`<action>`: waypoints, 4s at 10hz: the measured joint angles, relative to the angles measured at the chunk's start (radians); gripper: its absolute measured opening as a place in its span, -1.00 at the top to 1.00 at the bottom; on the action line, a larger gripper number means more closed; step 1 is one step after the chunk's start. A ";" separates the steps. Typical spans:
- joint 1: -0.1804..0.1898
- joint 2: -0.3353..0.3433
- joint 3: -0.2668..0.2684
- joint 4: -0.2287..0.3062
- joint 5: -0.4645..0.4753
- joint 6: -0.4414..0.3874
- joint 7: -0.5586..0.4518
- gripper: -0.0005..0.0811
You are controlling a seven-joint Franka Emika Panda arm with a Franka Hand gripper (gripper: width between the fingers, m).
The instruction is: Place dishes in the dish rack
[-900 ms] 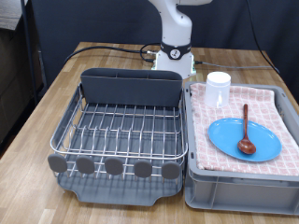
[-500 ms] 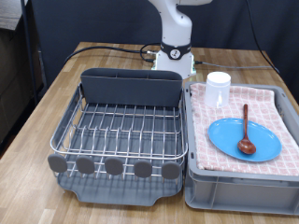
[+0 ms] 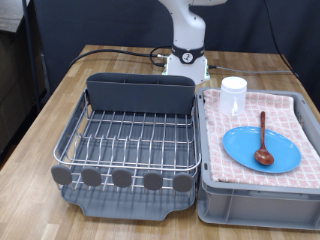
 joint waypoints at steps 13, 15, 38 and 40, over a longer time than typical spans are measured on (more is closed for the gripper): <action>-0.007 0.381 0.140 0.227 -0.008 0.199 0.401 -0.98; -0.007 0.413 0.149 0.195 -0.025 0.283 0.391 -0.98; -0.020 0.665 0.180 -0.110 -0.448 0.936 0.755 -0.98; -0.023 0.667 0.164 -0.157 -0.523 1.005 0.780 -0.98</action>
